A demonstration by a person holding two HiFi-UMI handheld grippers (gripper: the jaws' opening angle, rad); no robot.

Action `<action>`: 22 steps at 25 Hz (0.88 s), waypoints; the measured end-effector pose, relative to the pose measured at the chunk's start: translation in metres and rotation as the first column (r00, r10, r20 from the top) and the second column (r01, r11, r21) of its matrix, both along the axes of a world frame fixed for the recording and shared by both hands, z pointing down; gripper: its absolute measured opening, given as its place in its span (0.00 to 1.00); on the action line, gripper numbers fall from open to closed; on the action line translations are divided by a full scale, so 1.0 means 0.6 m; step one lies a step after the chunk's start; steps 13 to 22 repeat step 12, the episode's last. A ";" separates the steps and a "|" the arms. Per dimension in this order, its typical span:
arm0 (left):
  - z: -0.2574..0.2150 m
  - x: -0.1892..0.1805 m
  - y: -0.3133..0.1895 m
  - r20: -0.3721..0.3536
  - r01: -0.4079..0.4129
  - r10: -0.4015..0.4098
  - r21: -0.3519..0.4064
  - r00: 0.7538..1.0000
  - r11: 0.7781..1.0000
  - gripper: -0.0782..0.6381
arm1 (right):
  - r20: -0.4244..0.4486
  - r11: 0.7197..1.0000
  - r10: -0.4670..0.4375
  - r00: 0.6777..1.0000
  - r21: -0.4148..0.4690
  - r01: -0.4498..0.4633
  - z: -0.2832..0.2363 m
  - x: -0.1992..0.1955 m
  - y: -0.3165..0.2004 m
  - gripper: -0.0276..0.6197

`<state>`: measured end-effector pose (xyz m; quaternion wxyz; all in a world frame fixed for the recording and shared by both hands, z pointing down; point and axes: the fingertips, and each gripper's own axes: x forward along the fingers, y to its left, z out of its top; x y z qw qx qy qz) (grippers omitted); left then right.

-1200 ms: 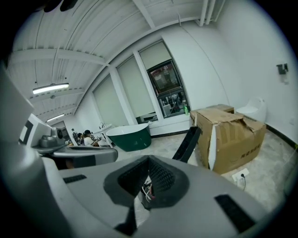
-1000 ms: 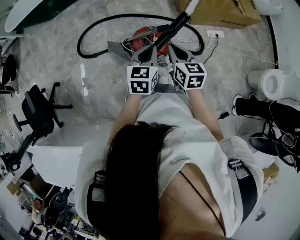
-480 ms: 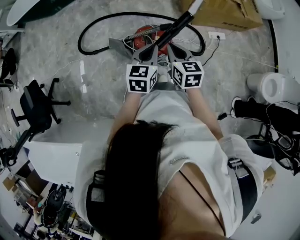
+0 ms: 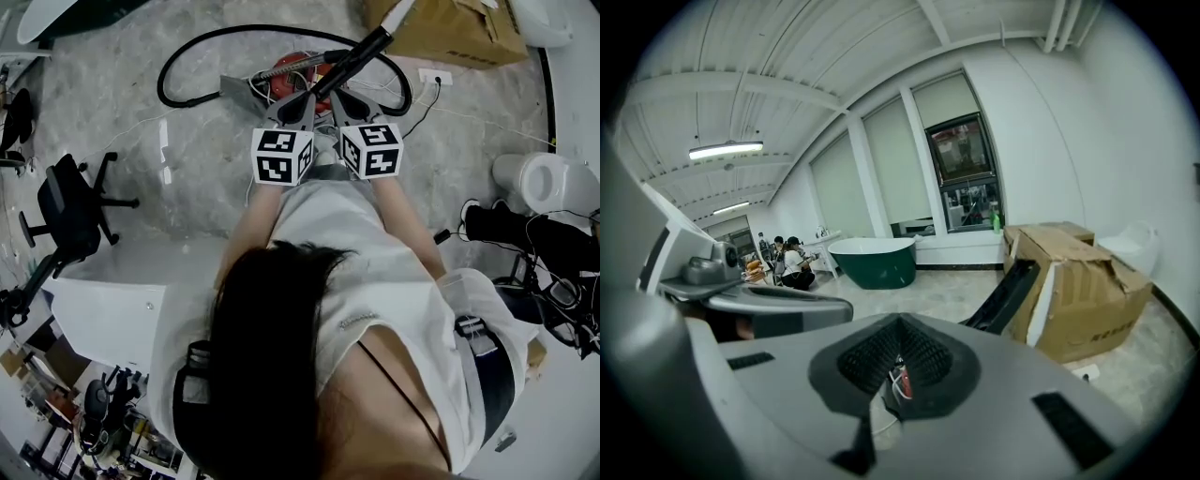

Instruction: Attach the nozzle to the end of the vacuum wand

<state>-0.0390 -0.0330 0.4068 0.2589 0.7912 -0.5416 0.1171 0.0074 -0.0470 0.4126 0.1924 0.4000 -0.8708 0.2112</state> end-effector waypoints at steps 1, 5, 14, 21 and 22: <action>0.000 -0.001 -0.001 0.002 0.003 -0.003 -0.002 1.000 1.000 0.11 | -0.001 1.000 -0.001 1.000 -0.002 0.001 0.001 -0.001 0.000 0.06; 0.003 -0.007 0.000 0.020 0.000 0.000 -0.004 1.000 1.000 0.11 | -0.004 1.000 0.000 1.000 -0.009 0.000 0.005 -0.007 0.002 0.06; 0.010 -0.007 -0.012 0.040 0.002 -0.002 -0.013 0.999 1.000 0.11 | -0.051 1.000 -0.019 0.999 0.019 0.019 0.005 -0.008 -0.012 0.06; 0.010 -0.007 -0.012 0.040 0.002 -0.002 -0.013 0.999 1.000 0.11 | -0.051 1.000 -0.019 0.999 0.019 0.019 0.005 -0.008 -0.012 0.06; 0.010 -0.007 -0.012 0.040 0.002 -0.002 -0.013 0.999 1.000 0.11 | -0.051 1.000 -0.019 0.999 0.019 0.019 0.005 -0.008 -0.012 0.06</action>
